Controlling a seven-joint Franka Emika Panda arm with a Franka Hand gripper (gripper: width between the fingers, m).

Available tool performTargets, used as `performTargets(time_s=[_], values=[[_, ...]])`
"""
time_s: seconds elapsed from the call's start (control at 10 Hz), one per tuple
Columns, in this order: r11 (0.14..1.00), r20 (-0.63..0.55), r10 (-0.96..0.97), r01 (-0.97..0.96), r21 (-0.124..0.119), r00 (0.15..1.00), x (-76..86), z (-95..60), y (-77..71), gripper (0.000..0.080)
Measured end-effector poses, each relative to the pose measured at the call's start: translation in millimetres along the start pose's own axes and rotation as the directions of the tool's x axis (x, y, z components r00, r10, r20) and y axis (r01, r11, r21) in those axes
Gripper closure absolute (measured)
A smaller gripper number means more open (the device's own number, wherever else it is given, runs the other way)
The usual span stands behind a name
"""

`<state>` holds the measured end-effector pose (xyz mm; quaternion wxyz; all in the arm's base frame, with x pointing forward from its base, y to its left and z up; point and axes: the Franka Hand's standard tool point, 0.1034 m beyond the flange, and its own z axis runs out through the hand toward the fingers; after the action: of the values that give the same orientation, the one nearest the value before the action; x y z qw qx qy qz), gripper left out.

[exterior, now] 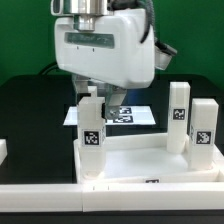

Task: Assemble desk

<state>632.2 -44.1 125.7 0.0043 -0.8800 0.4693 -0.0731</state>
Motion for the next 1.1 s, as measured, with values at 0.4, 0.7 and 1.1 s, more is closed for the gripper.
performTargets(time_s=[0.4, 0.7, 1.1], values=[[0.970, 0.009, -0.240, 0.239, 0.048, 0.971, 8.8, 1.5, 7.1, 0.0151], [0.915, 0.000, -0.401, 0.401, 0.036, 0.916, 9.3, 2.8, 9.2, 0.0151], [0.908, -0.001, -0.417, 0.417, 0.028, 0.909, 10.1, 3.4, 10.3, 0.0278]])
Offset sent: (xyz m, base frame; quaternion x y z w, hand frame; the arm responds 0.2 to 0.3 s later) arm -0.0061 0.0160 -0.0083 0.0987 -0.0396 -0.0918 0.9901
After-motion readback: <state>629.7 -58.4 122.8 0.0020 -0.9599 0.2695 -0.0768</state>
